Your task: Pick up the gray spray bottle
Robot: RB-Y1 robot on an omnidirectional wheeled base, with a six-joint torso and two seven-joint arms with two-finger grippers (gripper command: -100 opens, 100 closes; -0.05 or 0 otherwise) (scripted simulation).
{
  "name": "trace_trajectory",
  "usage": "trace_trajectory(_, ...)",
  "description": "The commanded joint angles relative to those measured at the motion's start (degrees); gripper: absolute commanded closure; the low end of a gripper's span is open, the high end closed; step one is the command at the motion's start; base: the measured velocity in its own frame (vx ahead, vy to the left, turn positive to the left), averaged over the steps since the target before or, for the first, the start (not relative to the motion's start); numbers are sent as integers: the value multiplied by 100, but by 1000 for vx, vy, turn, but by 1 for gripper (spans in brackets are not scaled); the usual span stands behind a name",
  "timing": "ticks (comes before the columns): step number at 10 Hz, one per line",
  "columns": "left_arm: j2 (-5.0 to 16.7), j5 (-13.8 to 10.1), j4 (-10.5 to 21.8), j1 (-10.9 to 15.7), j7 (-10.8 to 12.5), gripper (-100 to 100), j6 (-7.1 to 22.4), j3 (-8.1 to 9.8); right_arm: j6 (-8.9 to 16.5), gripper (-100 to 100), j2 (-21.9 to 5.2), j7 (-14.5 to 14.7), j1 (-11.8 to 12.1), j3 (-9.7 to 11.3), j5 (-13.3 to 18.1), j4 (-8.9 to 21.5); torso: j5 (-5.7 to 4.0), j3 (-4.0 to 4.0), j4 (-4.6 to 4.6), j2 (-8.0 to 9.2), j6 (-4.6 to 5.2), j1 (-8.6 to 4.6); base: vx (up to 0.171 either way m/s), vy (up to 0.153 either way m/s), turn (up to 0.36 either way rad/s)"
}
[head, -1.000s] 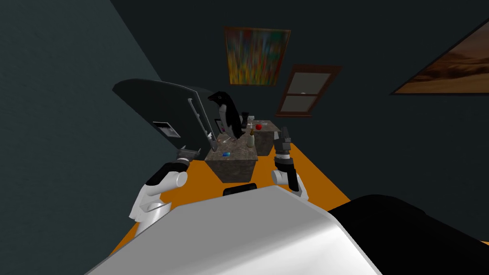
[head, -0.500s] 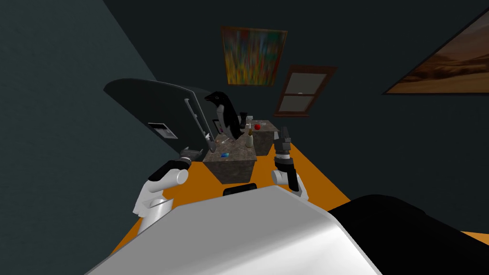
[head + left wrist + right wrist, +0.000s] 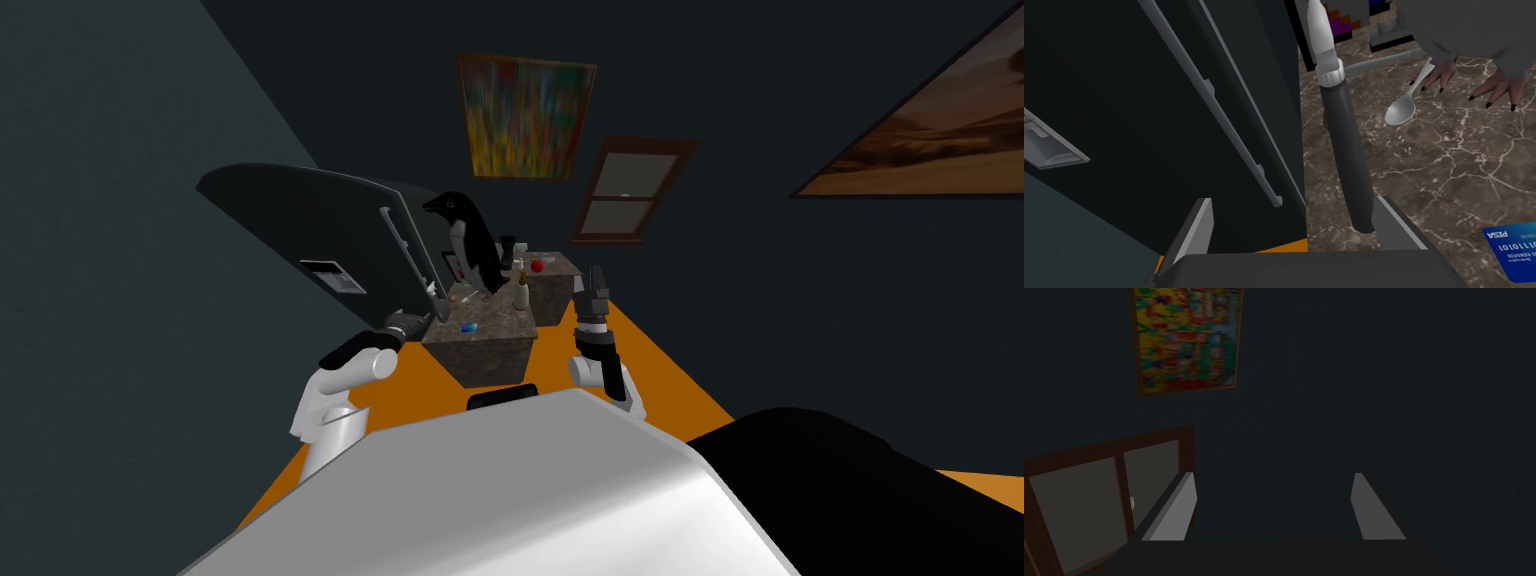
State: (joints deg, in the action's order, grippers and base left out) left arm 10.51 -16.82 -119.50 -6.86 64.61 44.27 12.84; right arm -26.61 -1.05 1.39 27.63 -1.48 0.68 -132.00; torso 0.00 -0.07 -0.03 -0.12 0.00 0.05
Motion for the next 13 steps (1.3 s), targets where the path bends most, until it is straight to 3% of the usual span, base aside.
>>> trace_trajectory(1,-104,-46,20,112,129,-100,286,4,0,0,0,0,0,0,0,0,0,0,0,0,0,0,31,22,-73)
trace_trajectory(5,-535,-143,76,341,355,-100,804,24,0,0,0,0,1,0,0,0,3,-9,-3,-15,-1,14,62,48,-53)
trace_trajectory(9,-1118,-177,102,457,456,-100,1050,63,0,0,0,0,1,-1,0,0,4,-8,-4,-13,-2,17,55,58,-29)
trace_trajectory(10,-1200,-178,103,465,463,-100,1066,67,0,0,0,0,0,0,0,0,3,-4,-2,-6,0,12,9,17,-49)
trace_trajectory(11,-1115,-197,135,480,454,-100,1046,79,0,0,0,0,0,0,0,0,1,1,0,4,-1,2,0,0,0)
trace_trajectory(12,-1127,-196,137,481,455,0,1046,78,0,0,0,0,0,0,0,0,0,5,1,9,-2,-2,0,0,0)
trace_trajectory(13,-1034,-328,424,767,255,-100,760,140,0,0,0,0,0,0,0,0,-1,6,2,11,-2,-4,-54,-7,125)
